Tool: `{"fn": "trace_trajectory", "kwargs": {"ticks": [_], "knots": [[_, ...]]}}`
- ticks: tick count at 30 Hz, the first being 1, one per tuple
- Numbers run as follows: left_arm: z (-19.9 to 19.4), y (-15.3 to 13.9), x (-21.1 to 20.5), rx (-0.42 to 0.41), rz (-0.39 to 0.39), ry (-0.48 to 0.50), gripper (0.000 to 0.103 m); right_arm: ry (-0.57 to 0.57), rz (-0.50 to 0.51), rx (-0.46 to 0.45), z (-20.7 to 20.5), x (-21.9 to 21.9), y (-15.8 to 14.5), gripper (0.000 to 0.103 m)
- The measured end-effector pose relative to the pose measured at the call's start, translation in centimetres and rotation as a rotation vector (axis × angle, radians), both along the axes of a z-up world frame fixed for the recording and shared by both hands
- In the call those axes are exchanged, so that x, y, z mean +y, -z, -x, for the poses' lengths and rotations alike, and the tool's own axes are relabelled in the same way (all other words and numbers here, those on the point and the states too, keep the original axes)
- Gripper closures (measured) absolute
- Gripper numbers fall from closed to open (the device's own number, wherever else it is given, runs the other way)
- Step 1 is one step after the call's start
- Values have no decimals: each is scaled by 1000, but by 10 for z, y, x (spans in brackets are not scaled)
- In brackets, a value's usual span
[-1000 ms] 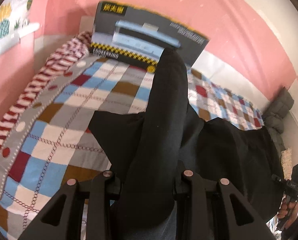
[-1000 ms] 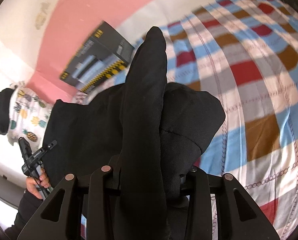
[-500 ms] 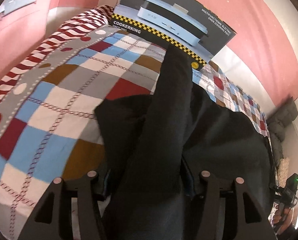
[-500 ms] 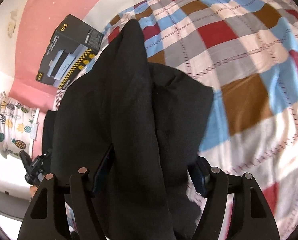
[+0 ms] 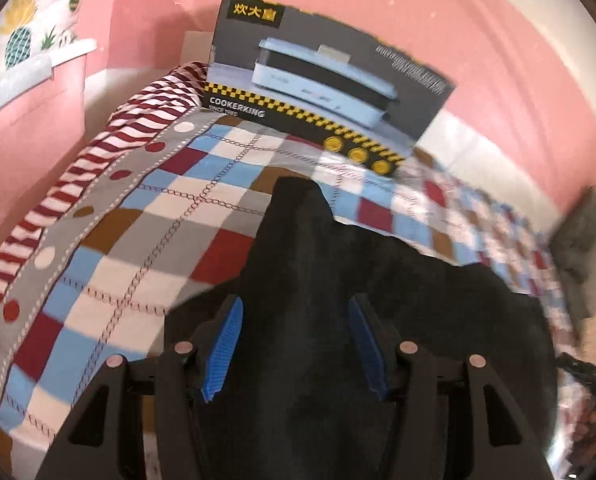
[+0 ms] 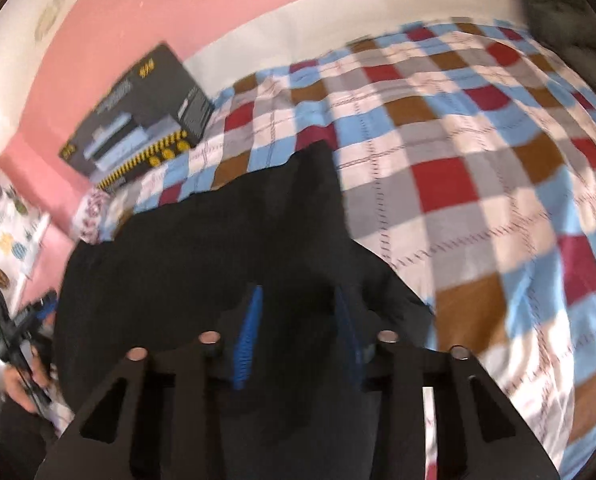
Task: Fold large clothes
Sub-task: 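Lay the folded coat down and open both grippers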
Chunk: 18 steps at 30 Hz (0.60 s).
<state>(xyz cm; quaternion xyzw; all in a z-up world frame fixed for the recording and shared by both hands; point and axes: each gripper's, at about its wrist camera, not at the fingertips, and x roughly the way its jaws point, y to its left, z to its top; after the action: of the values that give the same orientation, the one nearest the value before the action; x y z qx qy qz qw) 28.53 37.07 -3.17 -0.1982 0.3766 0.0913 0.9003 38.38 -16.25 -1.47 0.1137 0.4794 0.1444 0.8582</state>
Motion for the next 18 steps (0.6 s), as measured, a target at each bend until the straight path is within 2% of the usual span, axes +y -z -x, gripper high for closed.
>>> {"fn": "trace_trajectory", "kwargs": {"ticks": [3, 6, 8, 12, 18], "knots": [[-18, 24, 9, 57, -21, -49, 45, 7, 63, 30, -14, 3, 23, 72], [-21, 45, 25, 70, 89, -67, 40, 34, 77, 43, -20, -4, 38, 74], [-18, 46, 28, 56, 117, -74, 40, 45, 69, 44, -21, -7, 41, 74], [-8, 31, 17, 61, 45, -79, 41, 62, 61, 46, -15, -11, 32, 74], [41, -11, -11, -7, -25, -83, 43, 24, 80, -17, 30, -7, -4, 72]]}}
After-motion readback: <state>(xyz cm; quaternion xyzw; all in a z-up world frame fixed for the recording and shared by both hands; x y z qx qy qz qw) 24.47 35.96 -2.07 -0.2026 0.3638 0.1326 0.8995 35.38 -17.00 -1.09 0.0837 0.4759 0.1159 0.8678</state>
